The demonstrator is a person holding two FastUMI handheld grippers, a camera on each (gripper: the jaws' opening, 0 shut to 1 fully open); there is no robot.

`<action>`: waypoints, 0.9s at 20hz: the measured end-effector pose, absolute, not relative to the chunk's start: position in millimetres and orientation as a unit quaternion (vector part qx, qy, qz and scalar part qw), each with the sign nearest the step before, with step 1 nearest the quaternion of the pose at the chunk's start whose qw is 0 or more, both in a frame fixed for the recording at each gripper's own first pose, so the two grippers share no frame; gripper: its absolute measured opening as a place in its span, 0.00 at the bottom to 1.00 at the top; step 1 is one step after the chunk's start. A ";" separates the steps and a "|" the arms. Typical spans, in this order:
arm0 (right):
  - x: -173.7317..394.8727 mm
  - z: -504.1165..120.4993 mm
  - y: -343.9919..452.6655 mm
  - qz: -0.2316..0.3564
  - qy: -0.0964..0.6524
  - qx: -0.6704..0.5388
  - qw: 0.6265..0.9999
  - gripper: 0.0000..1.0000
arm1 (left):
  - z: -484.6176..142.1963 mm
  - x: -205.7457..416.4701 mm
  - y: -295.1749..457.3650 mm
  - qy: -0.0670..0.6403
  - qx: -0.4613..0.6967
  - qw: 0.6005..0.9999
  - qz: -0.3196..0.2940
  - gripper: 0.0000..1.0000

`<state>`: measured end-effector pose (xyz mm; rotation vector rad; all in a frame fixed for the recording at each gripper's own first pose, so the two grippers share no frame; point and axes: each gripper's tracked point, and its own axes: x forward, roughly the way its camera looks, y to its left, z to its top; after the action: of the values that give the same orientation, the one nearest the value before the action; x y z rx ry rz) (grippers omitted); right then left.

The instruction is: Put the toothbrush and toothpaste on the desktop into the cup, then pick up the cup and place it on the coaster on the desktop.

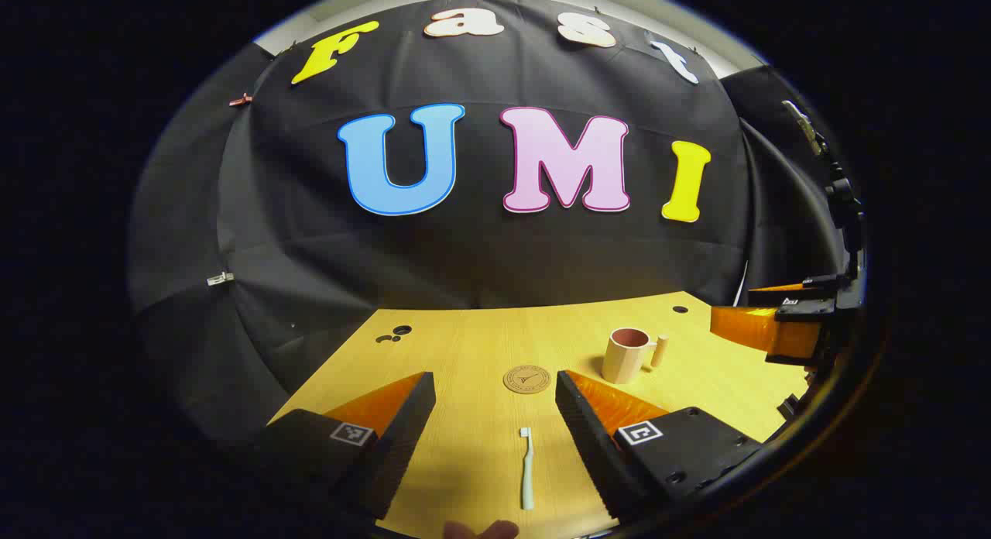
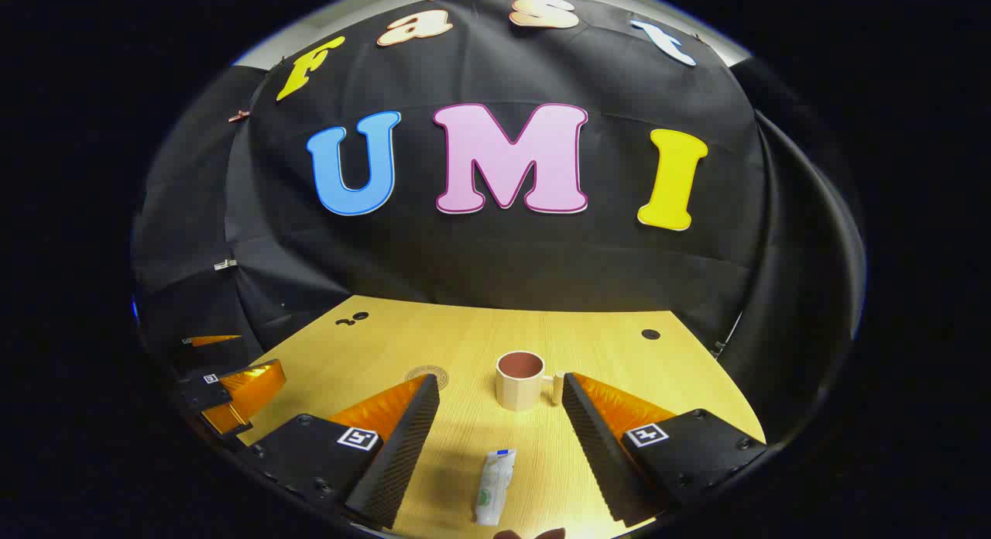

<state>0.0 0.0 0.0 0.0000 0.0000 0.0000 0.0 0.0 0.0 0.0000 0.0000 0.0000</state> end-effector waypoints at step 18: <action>5.0 -25.8 6.5 -0.008 0.052 -0.014 0.998 0.99 | -9.4 1.2 7.4 0.012 -0.004 1.000 0.003 0.99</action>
<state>5.0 6.5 -25.8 -0.0288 0.1047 -0.0154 1.2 7.4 -9.4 -0.0084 0.0231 0.0052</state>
